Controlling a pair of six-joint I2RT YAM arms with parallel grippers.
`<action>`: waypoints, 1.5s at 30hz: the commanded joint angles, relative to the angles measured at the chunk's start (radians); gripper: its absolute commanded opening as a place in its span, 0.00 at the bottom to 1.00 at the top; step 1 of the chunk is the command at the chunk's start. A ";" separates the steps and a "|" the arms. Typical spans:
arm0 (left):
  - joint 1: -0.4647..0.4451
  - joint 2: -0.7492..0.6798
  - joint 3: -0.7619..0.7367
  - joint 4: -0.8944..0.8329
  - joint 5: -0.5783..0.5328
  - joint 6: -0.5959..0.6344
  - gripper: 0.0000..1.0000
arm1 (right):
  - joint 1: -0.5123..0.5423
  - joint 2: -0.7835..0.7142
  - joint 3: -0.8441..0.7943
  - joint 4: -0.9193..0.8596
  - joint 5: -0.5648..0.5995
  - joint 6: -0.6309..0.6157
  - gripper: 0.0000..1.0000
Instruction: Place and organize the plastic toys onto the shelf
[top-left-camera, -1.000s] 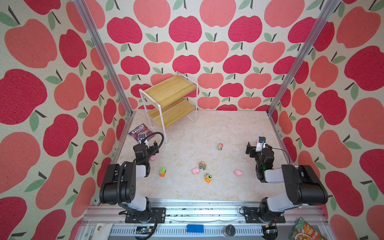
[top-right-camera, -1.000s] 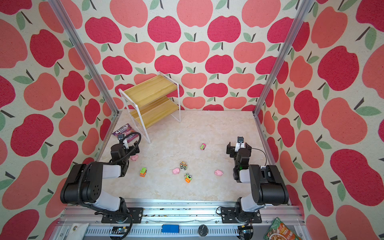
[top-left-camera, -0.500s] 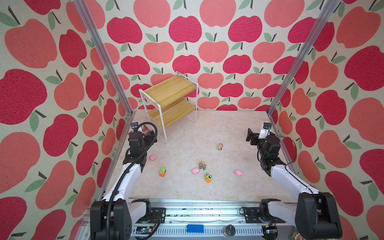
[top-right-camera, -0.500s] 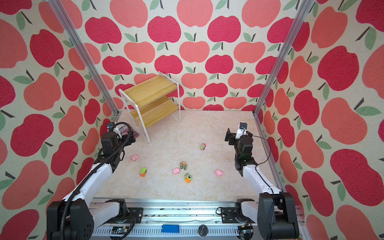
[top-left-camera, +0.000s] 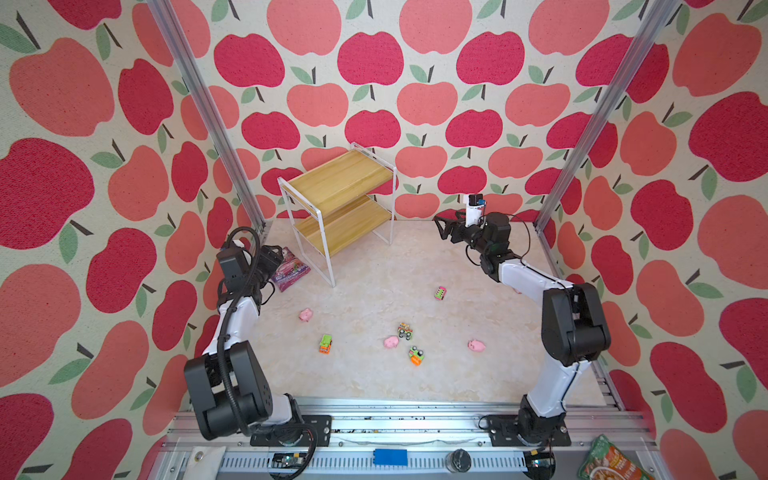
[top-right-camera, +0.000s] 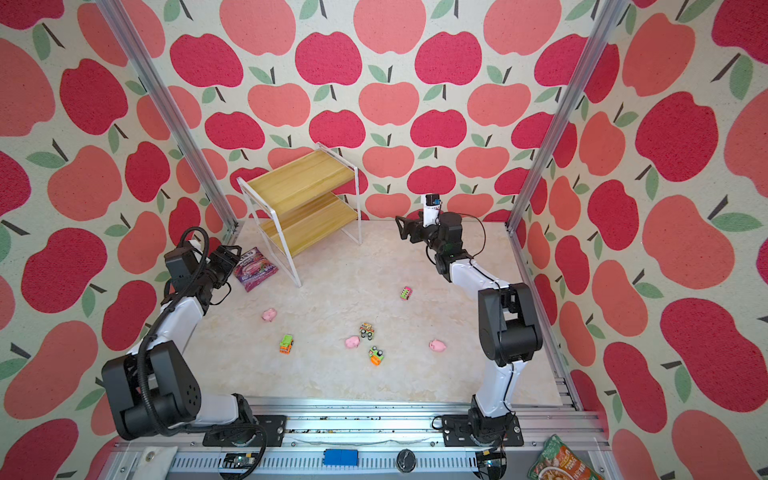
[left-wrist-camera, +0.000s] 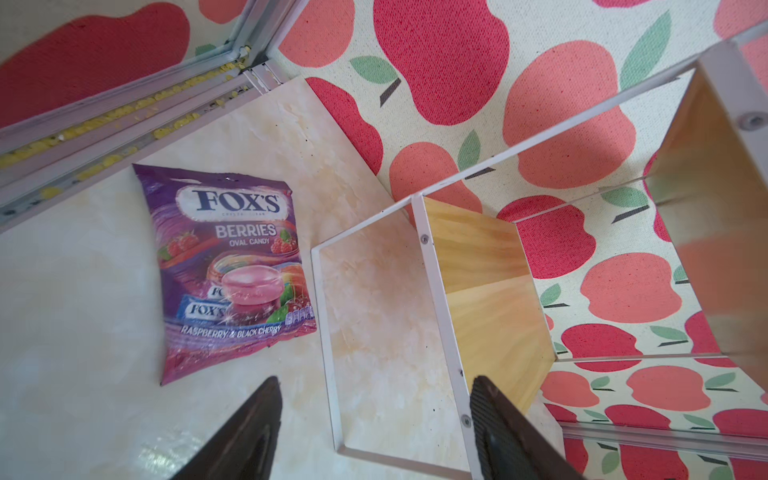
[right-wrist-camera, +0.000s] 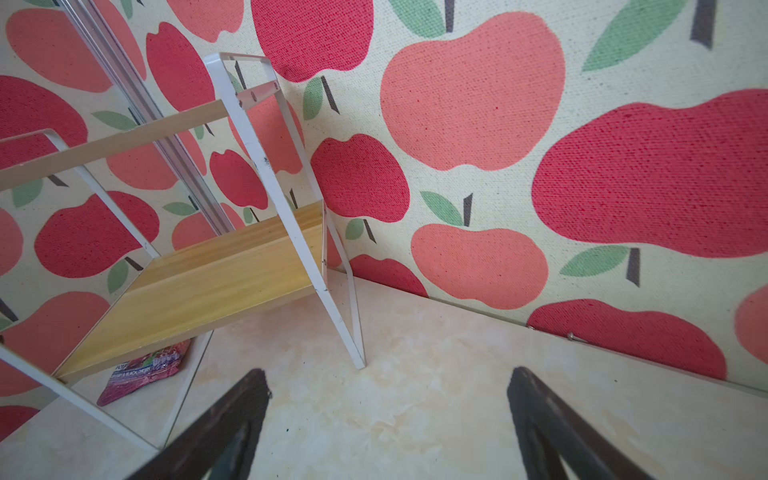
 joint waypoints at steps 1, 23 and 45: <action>0.020 0.119 0.095 0.183 0.181 -0.064 0.67 | 0.018 0.105 0.103 0.089 -0.095 0.021 0.91; -0.042 0.590 0.583 0.256 0.358 0.097 0.43 | 0.123 0.584 0.675 0.118 -0.072 -0.091 0.76; -0.085 0.750 0.841 0.214 0.386 0.127 0.29 | 0.189 0.706 0.894 0.067 -0.043 -0.112 0.30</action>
